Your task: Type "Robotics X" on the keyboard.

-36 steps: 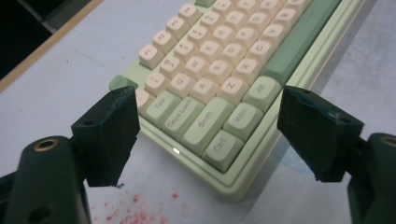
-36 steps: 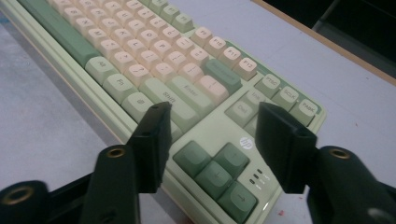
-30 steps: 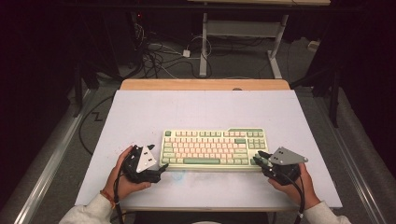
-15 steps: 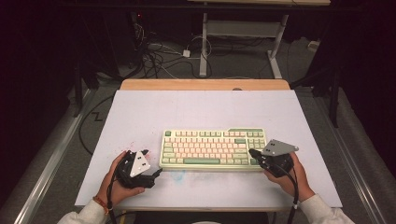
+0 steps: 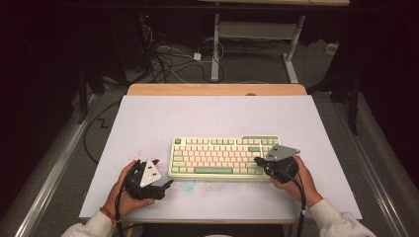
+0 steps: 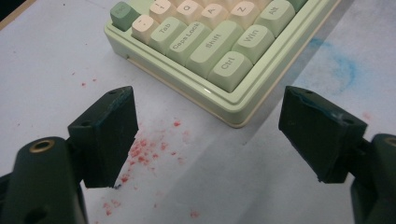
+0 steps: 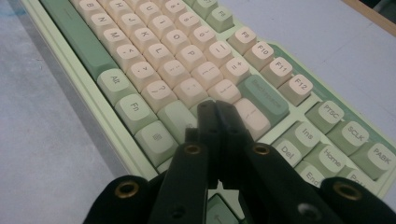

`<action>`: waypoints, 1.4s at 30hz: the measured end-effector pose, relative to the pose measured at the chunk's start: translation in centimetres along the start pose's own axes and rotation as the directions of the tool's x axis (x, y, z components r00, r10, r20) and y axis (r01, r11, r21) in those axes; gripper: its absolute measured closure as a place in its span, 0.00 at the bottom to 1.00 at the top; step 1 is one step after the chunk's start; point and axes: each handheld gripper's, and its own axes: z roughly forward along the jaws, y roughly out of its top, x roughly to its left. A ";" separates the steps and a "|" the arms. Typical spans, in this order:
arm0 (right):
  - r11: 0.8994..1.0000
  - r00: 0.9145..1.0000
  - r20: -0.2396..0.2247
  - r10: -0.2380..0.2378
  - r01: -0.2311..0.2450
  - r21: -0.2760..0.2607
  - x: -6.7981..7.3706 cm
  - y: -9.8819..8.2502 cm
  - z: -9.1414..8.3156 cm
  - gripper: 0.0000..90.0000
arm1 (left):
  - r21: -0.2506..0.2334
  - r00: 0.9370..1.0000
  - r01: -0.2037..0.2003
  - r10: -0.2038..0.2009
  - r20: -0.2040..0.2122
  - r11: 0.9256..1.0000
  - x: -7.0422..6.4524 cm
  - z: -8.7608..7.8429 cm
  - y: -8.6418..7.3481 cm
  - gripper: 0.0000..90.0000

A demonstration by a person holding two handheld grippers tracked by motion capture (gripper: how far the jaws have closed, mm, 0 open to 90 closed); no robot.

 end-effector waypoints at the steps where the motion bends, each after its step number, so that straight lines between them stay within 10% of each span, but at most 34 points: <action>1: 1.000 1.000 -0.003 0.002 -0.002 0.003 0.1 0.0 0.1 1.00 | -0.001 1.000 0.001 -0.001 0.003 1.000 0.0 0.0 0.0 0.21; 16: 1.000 1.000 -0.011 0.005 -0.005 0.011 0.4 -0.5 0.8 1.00 | -0.022 0.999 0.039 -0.039 0.015 0.999 0.4 -0.9 0.2 0.36; 27: 1.000 1.000 -0.004 0.008 -0.008 0.002 0.5 -0.6 0.8 1.00 | -0.043 0.995 0.077 -0.074 0.072 0.996 1.5 -2.1 1.1 0.95; 42: 1.000 1.000 0.005 0.007 -0.007 -0.003 0.6 -0.7 0.8 1.00 | 0.005 0.992 0.042 -0.042 0.121 0.999 1.6 -0.6 3.3 0.97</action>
